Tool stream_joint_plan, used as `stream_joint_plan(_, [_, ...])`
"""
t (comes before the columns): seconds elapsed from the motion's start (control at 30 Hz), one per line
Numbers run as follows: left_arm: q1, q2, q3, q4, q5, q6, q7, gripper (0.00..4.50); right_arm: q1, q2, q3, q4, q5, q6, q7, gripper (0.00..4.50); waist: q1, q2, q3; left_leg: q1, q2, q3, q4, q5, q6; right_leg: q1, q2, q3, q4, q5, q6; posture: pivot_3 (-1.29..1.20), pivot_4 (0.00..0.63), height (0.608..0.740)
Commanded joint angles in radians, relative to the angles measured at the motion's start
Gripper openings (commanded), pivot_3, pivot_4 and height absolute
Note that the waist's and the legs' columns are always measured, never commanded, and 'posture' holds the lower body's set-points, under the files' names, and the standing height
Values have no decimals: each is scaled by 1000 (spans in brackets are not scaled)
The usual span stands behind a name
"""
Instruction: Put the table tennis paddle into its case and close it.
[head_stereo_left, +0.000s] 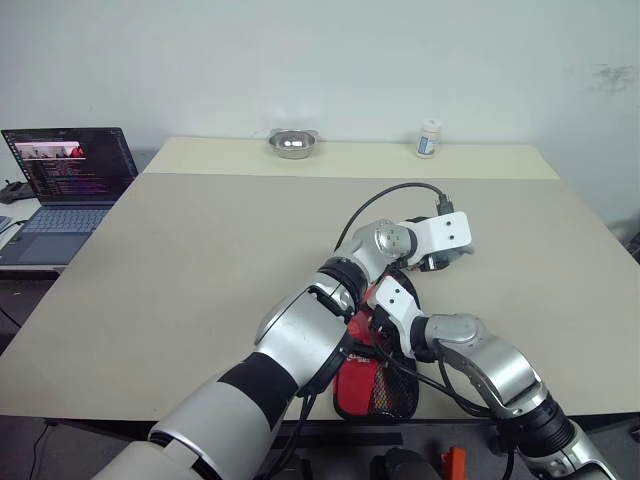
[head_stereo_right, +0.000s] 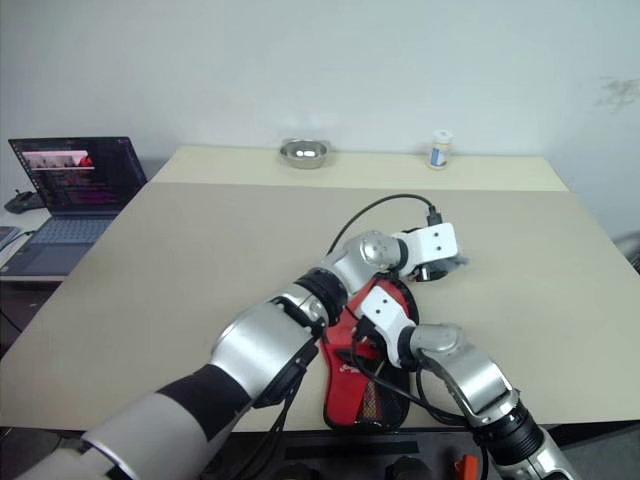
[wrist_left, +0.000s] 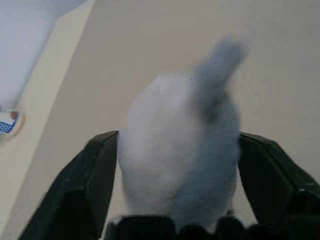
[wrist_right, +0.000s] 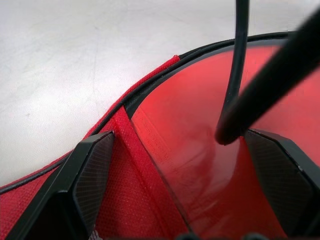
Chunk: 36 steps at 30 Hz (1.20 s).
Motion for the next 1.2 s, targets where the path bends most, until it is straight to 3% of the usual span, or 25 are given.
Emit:
stream_joint_plan(0.03, [-3, -38, 24, -37, -22, 6, -8, 3684, 18, -11, 40, 84, -12, 31, 13, 4500, -1, 0, 0, 0, 0, 0, 0, 0, 0, 0, 0, 0, 0, 0, 0, 0, 150, 740])
stream_joint_plan(0.33, [-35, 68, 112, -53, -86, 8, 20, 3684, 1, -11, -12, 34, 5, 55, 1, 4500, -4, 0, 0, 1, 0, 0, 0, 0, 0, 0, 0, 0, 1, 0, 0, 0, 150, 740])
stream_joint_plan(0.5, [-36, 166, 220, -91, -202, -9, -125, 3684, 3, -22, -125, -186, 92, 185, -14, 4500, -3, 0, 1, -2, 0, 0, 0, 0, 0, -2, 0, 0, 0, 1, -1, 0, 150, 740])
stream_joint_plan(0.57, [-11, 231, 280, -102, -270, 41, -238, 3684, -32, 28, -234, -305, 188, 305, -30, 4500, -3, 1, 1, -6, 0, 0, 0, 0, 0, -5, 0, 0, 0, 2, -3, 0, 150, 740])
stream_joint_plan(0.7, [60, 341, 318, -129, -329, 73, -407, 3684, -85, 5, -333, -442, 273, 438, -36, 4500, -15, 2, 1, -11, 0, 0, 0, 0, -1, -12, 0, -1, 2, 3, -5, 0, 150, 740])
stream_joint_plan(0.87, [179, 405, 314, -251, -399, 41, -686, 3684, -64, -115, -424, -536, 351, 505, -11, 4500, -11, 1, 2, -13, -1, 0, 0, 0, -1, -12, -1, -1, 1, 3, -5, 0, 150, 740])
stream_joint_plan(1.0, [401, 433, 226, -546, -438, 105, -897, 3684, 23, -259, -540, -508, 345, 477, 1, 4500, -5, 2, 2, -16, -2, 0, 1, 0, -1, -14, -3, 0, 0, 3, -5, 0, 150, 740])
stream_joint_plan(1.1, [553, 426, 165, -752, -451, 199, -897, 3684, 55, -344, -563, -439, 292, 405, -25, 4500, -5, 2, 2, -15, -2, 1, 1, 0, -1, -14, -3, 2, 1, 3, -5, 0, 150, 740])
stream_joint_plan(1.2, [638, 421, 117, -786, -427, 195, -855, 3684, 7, -344, -576, -363, 274, 355, -61, 4500, -7, 2, 2, -14, -1, 0, 2, 0, 0, -14, -1, 2, 2, 3, -5, 0, 150, 740])
